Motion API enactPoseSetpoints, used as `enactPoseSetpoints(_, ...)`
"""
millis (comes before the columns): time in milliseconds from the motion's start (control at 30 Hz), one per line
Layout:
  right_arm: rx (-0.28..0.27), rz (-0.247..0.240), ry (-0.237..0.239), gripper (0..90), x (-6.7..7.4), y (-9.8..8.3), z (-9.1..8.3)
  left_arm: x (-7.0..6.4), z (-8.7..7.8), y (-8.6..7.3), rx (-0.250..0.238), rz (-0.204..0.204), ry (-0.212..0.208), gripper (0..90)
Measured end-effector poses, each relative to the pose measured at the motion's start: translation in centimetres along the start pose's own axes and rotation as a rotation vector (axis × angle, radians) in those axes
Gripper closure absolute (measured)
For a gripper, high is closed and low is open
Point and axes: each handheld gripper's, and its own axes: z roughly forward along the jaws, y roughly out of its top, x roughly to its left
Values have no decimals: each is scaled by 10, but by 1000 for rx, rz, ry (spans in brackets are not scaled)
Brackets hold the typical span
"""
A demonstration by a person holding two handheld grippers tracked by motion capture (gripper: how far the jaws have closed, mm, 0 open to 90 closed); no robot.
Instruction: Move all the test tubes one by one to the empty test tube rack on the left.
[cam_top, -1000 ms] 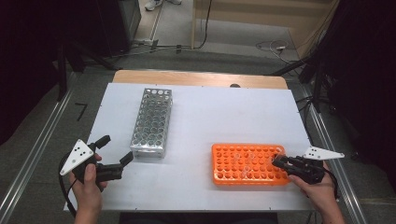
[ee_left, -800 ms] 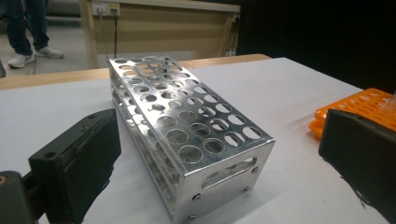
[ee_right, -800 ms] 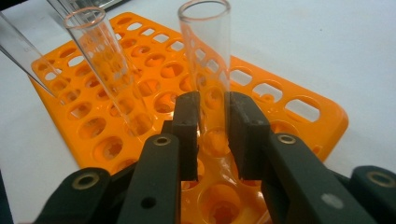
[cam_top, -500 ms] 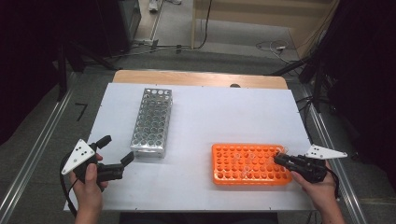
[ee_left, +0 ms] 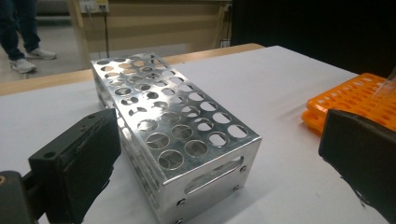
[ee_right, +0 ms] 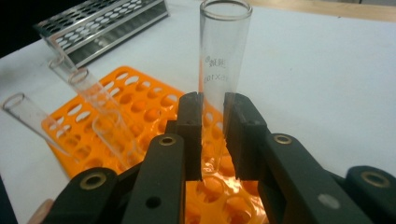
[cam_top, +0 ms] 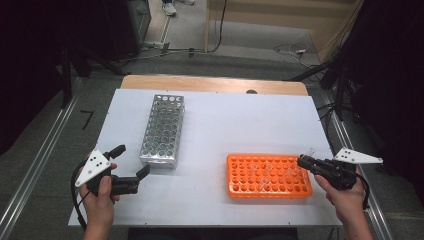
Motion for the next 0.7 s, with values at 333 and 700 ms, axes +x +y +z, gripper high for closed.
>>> enactPoseSetpoints(333, -36, 19, -50, 743, 14, 25, 1, -13, 6, 9, -1, 20, -58, 0)
enactPoseSetpoints(700, -75, 14, -33, 744, 42, 46, 7, -25, 12, 16, 3, 25, -104, 0)
